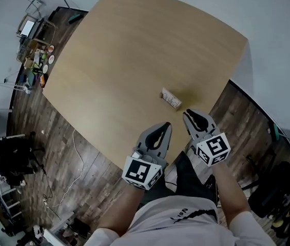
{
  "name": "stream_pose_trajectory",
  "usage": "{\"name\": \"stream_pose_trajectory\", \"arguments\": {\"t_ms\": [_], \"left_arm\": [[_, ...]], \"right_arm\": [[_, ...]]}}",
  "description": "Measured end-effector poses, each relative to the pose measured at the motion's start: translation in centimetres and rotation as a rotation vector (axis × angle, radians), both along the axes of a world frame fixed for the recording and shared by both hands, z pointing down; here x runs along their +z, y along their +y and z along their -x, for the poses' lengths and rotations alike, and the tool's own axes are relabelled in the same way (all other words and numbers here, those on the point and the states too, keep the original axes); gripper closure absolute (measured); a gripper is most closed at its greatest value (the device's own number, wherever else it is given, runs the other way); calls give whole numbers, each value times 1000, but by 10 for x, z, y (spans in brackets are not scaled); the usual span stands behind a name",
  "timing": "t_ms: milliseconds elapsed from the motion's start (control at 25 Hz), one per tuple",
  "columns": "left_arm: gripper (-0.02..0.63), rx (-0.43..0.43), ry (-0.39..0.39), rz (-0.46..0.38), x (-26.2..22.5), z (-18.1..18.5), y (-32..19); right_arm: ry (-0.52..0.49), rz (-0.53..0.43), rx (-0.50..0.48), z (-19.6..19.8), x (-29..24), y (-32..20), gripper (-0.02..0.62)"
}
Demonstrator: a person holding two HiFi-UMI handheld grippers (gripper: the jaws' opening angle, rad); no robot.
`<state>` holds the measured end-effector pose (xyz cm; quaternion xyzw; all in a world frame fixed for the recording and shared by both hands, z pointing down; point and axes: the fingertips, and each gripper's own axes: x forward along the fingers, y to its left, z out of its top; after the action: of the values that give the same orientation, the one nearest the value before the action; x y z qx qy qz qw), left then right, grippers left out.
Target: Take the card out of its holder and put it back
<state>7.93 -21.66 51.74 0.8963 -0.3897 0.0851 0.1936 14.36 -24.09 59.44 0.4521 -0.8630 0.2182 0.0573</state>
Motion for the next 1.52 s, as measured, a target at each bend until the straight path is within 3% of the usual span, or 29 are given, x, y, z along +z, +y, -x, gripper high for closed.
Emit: {"name": "stream_pose_trajectory", "arguments": {"t_ms": [200,720,880,1520], "left_arm": [[594,-23,-10,31,20,4,-11],[594,-55,-21,72,43,7,-23],[594,-58,-26,69,41,12,-20],[594,-69,0,26,10,35,-9]], "right_arm": [[49,23,-42,10,33,-17,520],[102,31,-86,27,70,-45,514],[115,10,-95,29,67,-46,562],[74,-56,-33,25,5,-51,569]]}}
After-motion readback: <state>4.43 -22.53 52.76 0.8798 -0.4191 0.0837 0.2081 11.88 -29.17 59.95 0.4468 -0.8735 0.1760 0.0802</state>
